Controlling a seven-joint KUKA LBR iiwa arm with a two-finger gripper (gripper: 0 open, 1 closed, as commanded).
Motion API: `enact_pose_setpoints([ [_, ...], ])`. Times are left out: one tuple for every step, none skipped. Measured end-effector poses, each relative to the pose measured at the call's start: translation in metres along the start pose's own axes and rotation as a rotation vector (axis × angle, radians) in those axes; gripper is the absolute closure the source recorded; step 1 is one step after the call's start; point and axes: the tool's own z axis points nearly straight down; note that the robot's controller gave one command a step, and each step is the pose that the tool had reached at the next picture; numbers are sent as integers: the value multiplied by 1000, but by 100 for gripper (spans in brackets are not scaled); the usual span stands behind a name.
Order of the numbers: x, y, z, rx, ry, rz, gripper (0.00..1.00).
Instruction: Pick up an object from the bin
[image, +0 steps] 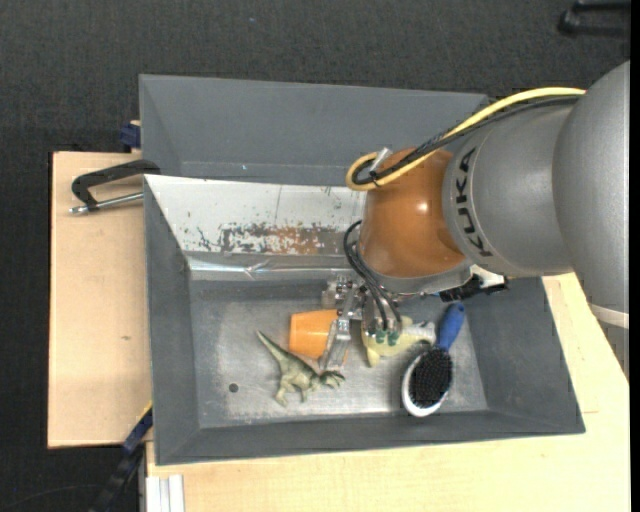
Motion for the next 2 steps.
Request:
enact_pose_setpoints([
  [3, -21, 38, 0, 0, -741, 100],
  [4, -22, 39, 1, 1, -738, 0],
])
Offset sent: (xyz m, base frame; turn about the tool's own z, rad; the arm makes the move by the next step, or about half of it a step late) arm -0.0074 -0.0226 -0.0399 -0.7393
